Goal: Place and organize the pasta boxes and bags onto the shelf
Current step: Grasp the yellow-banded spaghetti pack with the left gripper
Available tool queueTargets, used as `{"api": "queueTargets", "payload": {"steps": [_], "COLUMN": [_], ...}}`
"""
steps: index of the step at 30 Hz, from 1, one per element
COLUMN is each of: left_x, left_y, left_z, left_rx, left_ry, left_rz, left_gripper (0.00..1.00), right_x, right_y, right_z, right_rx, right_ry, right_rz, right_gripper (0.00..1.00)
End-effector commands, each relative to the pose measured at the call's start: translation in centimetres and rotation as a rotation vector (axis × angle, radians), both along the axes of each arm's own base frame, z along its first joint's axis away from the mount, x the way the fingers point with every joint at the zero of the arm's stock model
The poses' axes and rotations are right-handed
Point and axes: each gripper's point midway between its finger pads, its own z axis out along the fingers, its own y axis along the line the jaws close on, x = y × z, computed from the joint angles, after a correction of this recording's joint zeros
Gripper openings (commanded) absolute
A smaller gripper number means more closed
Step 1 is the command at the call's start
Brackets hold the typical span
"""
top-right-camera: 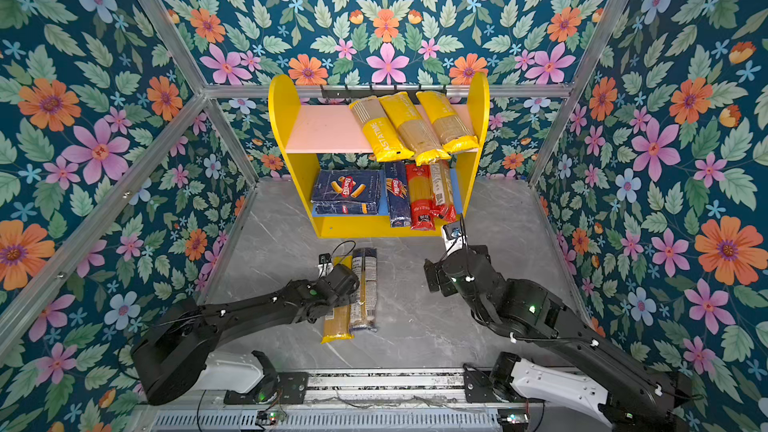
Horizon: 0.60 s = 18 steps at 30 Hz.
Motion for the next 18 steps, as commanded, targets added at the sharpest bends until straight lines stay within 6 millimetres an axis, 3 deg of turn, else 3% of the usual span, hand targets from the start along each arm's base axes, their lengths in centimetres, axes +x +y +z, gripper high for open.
{"api": "queueTargets", "payload": {"steps": [1,7,14,18], "left_x": [-2.3,-4.9,-6.3,-7.0], "left_y": [1.5,1.3,-1.3,-1.6], "left_z": [-0.9,-1.6,-2.6,-4.2], "left_rx": [-0.004,-0.04,-0.022,-0.033], "left_ry": [0.046,0.064,0.08,0.117], "left_rz": [0.03,0.011,-0.063,-0.077], "left_gripper": [0.89,0.89,0.9,0.92], "right_x": [0.1,0.0,-0.5,-0.9], "right_y": [0.6,0.9,0.1,-0.4], "right_z": [0.2,0.0,-0.3,0.0], "right_rx": [0.034,0.05,0.072,0.091], "right_ry": [-0.004,0.007,0.027,0.03], "right_rz": [0.008,0.013,-0.003,-0.009], "right_gripper": [0.99,0.99,0.99,0.99]}}
